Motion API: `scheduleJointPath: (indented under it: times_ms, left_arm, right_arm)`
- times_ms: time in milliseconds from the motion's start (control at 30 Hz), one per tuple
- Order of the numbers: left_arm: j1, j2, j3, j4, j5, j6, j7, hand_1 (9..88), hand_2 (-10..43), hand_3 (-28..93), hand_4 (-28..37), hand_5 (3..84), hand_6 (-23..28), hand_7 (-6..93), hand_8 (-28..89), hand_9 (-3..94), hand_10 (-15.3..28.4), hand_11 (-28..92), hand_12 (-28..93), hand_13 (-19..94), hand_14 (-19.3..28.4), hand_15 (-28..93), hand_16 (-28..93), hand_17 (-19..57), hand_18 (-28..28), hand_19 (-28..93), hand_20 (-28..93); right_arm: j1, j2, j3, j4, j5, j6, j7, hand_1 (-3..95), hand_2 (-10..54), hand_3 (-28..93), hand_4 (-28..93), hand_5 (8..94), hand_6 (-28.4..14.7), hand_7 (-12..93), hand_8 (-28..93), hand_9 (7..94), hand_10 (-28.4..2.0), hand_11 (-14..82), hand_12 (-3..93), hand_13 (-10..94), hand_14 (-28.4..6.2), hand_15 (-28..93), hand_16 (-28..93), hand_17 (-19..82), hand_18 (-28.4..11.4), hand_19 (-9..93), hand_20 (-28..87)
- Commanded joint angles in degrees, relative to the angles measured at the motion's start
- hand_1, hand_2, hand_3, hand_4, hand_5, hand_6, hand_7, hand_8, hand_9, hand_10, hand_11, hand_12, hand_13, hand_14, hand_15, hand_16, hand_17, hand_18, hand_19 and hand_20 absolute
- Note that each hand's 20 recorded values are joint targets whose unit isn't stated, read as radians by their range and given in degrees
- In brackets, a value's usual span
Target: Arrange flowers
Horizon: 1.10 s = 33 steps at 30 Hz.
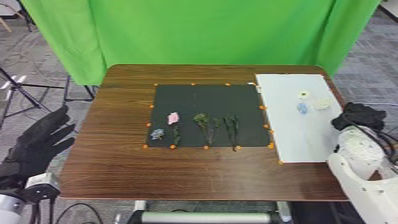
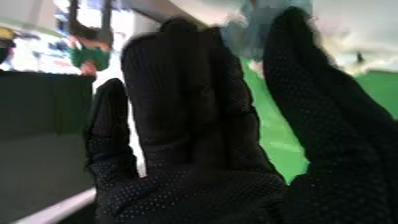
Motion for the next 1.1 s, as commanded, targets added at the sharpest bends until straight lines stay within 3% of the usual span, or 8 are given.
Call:
scheduleJointPath:
  times_ms: [33, 400, 633, 800, 1100]
  left_arm:
    - [0.2, -0.01, -0.19, 0.2, 0.02, 0.12, -0.02, 23.1, -1.3, 70, -28.0, 22.1, 0.6, 17.2, -8, 17.7, 8.9, 8, 22, 13, 11.1, 14, 8, -12.7, 18.7, 36, 8]
    - [0.2, 0.26, -0.21, 0.23, -0.08, 0.06, -0.26, 23.1, -1.1, 70, -28.0, 22.1, 0.6, 17.2, -8, 17.7, 8.9, 8, 22, 13, 11.2, 15, 9, -12.6, 18.6, 36, 8]
    - [0.9, -0.09, -0.6, -0.18, -0.17, 0.42, -0.2, 23.1, -1.2, 70, -28.0, 22.1, 0.6, 17.3, -8, 17.9, 9.0, 9, 22, 13, 11.1, 14, 8, -12.7, 18.7, 36, 8]
    - [1.0, 0.0, -0.82, -0.24, -0.16, 0.44, -0.49, 23.1, -1.2, 70, -27.9, 22.1, 0.7, 17.4, -8, 18.0, 9.0, 9, 22, 13, 11.1, 15, 8, -12.6, 18.7, 36, 8]
    - [-0.2, 0.7, 0.29, 0.04, -0.15, 0.4, -0.82, 23.0, -1.3, 70, -28.0, 22.0, 0.5, 17.5, -9, 17.9, 9.0, 9, 22, 13, 11.1, 15, 8, -12.6, 18.7, 36, 8]
  right_arm:
    - [-2.3, 0.7, 0.0, -1.4, -1.1, 3.3, -1.9, 52.4, -9.4, 78, -28, 67.0, 3.3, 50, 2, 85.0, -5.1, 24.3, 52.3, 77, -3.1, 64, 29, 24, -19.8, 77, 49]
    - [-2.2, 0.2, 0.0, -7.3, -1.0, 9.7, -4.4, 52.4, -9.5, 80, -28, 69.9, 3.0, 48, 2, 86.7, -4.7, 23.3, 54.1, 79, -2.8, 65, 30, 25, -19.8, 77, 49]
    - [-0.3, -1.5, -1.9, -11.0, 1.6, 10.4, -6.7, 51.7, -9.5, 81, -28, 70.5, 2.8, 47, 3, 87.2, -4.6, 23.0, 54.6, 79, -2.9, 65, 30, 25, -19.8, 77, 49]
    - [8.2, -5.6, -11.0, -9.2, 1.1, 8.7, -11.1, 51.8, -9.5, 81, -28, 70.7, 2.7, 47, 4, 87.2, -4.9, 22.9, 55.0, 79, -2.9, 65, 30, 25, -19.7, 77, 49]
    - [21.1, -13.1, -25.7, -3.3, -0.6, 5.4, -17.2, 51.0, -9.5, 82, -28, 70.6, 2.8, 47, 4, 87.4, -4.8, 22.9, 55.1, 79, -3.0, 65, 31, 25, -19.7, 77, 49]
